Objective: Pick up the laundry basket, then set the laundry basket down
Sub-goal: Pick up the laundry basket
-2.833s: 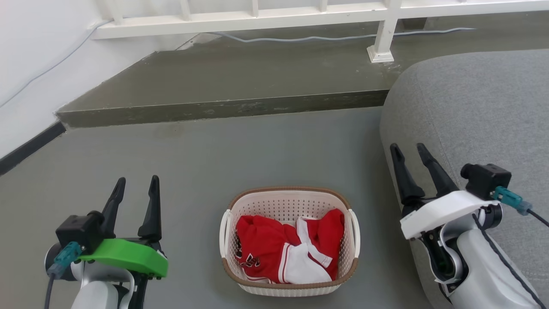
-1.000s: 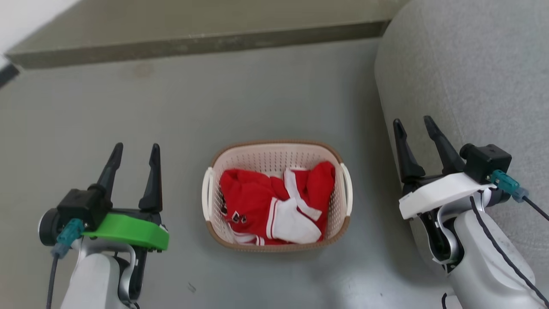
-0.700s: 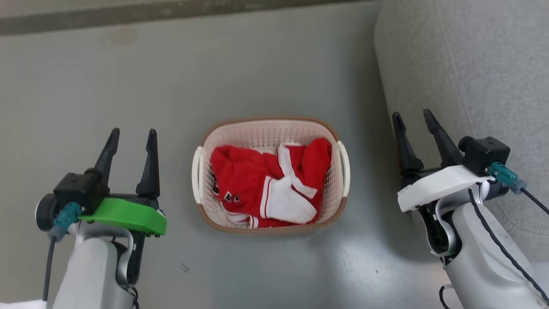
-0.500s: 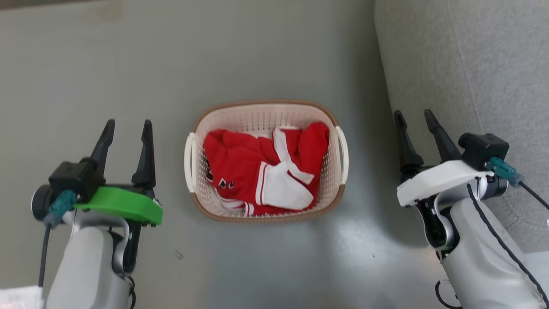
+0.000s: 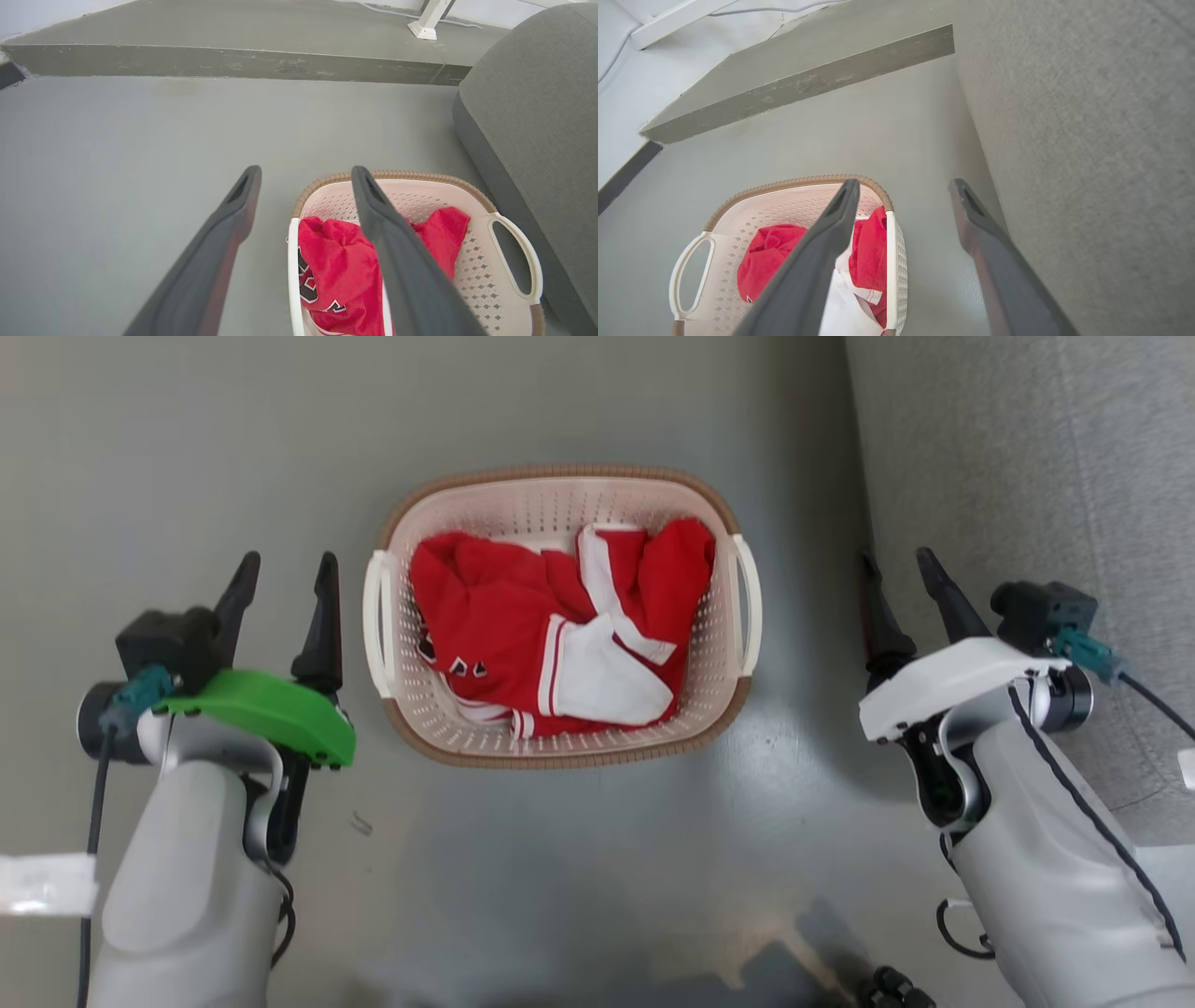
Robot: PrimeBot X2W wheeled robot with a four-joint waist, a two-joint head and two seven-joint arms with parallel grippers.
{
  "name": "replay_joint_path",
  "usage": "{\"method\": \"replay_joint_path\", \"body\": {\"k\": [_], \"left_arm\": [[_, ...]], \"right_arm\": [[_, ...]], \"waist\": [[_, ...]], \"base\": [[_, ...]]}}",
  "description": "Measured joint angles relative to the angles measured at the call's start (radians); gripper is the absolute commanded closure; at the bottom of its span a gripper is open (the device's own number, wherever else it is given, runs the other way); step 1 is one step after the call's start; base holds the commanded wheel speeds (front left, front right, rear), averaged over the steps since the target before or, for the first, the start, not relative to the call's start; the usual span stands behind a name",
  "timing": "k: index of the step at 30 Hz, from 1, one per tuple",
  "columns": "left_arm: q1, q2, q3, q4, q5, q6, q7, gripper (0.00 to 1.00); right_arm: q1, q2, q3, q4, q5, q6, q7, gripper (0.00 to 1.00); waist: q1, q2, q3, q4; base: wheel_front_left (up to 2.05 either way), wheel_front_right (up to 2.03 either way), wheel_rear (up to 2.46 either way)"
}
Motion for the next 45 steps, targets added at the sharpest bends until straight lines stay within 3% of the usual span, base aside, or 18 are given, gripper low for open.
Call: {"method": "replay_joint_path", "body": {"k": [29, 45], "left_arm": [[-0.306, -0.005, -0.137, 0.269, -0.091, -0.001, 0.152, 0.00], [-0.408, -0.015, -0.215, 0.376, -0.134, -0.001, 0.186, 0.00]], "right_arm": [[-0.309, 0.029, 0.075, 0.320, 0.053, 0.068, 0.019, 0.00], [-0.406, 0.028, 0.146, 0.414, 0.132, 0.086, 0.056, 0.00]], "waist": [[0.0000, 0.0001, 0.279, 0.011], [-0.0001, 0.0000, 0.378, 0.043]], "base": [[0.00, 0.00, 0.00], [0.00, 0.00, 0.00]]}}
